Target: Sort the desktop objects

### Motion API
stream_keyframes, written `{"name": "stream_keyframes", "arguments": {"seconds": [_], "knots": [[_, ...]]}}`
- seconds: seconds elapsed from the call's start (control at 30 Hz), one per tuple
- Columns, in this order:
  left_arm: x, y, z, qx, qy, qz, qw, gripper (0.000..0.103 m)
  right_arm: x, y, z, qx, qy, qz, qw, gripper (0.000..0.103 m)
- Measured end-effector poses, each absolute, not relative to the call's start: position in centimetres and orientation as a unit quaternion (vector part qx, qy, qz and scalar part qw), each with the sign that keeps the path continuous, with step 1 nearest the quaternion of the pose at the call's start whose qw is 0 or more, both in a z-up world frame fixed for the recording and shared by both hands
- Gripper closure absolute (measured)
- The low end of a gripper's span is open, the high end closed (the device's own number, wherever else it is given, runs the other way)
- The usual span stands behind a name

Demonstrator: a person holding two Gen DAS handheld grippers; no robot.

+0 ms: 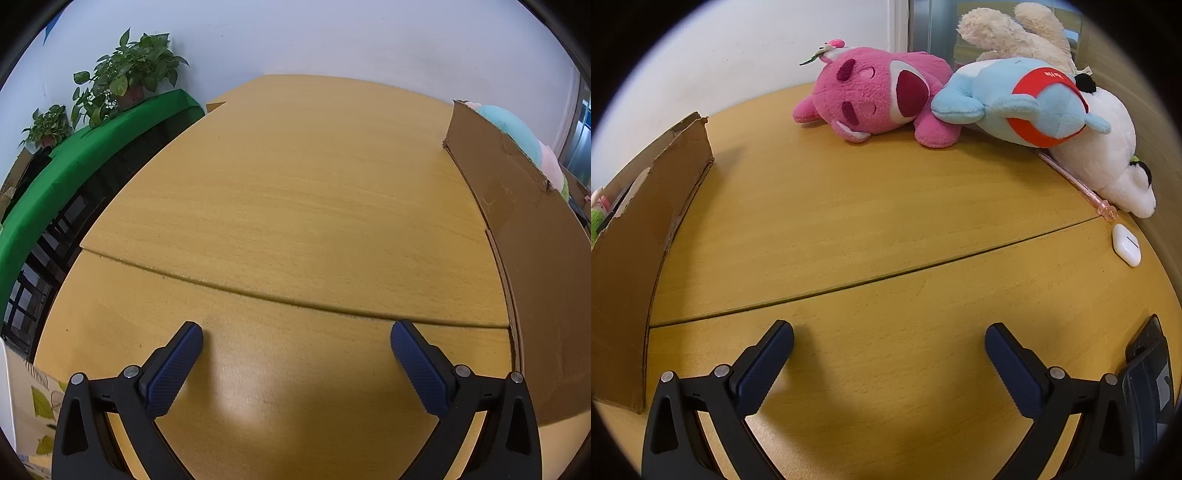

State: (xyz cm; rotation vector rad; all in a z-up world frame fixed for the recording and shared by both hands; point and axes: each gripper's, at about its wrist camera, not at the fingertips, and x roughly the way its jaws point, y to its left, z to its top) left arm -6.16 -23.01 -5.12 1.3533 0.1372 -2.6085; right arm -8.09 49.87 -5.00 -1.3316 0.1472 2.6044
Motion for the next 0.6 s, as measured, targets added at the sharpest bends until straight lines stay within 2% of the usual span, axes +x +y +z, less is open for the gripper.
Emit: {"name": "stream_keyframes", "arguments": {"seconds": [0.6], "knots": [[-5.9,-23.3,-5.4,0.456,0.047,-0.883,0.101,0.000,-8.1,51.3,-4.8,-0.450,0.068,0.880,0.138,0.000]]}}
